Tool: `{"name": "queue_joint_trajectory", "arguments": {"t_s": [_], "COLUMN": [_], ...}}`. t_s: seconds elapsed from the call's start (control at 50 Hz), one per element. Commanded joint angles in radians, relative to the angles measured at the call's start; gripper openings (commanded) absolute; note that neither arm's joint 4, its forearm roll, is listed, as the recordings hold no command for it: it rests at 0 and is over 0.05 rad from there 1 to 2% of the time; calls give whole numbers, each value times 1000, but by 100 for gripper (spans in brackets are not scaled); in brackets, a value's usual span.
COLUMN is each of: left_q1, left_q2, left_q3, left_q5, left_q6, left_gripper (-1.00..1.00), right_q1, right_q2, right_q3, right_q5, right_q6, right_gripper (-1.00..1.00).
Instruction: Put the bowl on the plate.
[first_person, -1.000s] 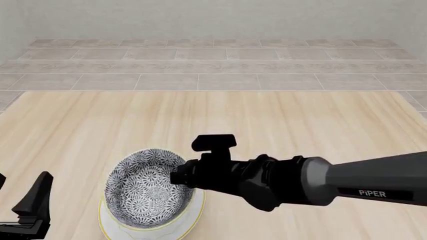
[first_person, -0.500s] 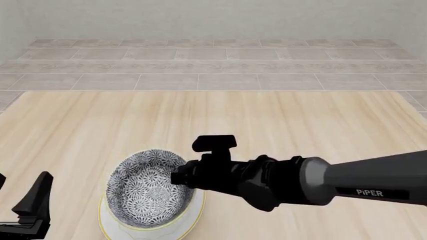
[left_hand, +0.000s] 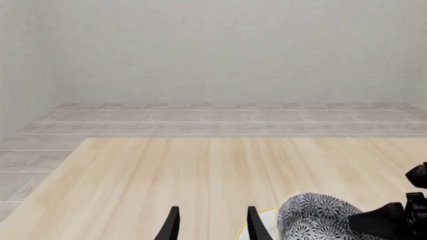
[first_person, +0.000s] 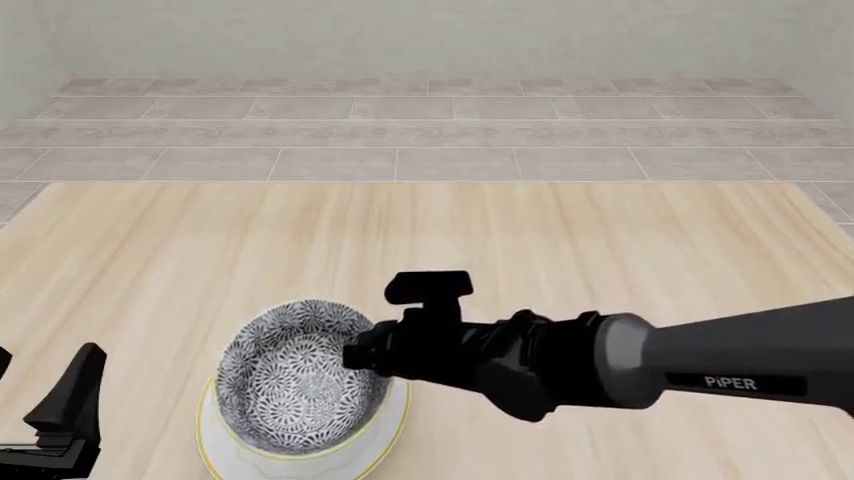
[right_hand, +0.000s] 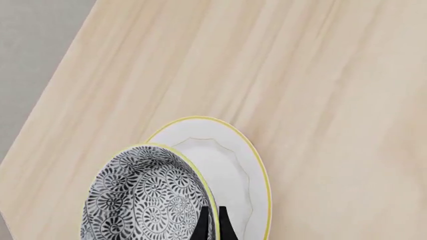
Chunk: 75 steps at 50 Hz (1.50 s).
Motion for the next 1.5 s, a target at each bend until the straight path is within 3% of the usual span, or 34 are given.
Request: {"name": "queue_joint_trajectory", "arguments": {"t_s": [0.02,1.5], "left_q1": [0,0], "left_q2": [0,0], "left_q3": [0,0], "left_q5": [0,0], "left_q6": [0,0], "left_gripper": [100,100], "right_q1": [4,5], "right_q2": [4,52], "right_q3": [-6,2], "right_q5": [-7,-42], "right_q6": [9,15], "right_gripper": [-100,-100]}}
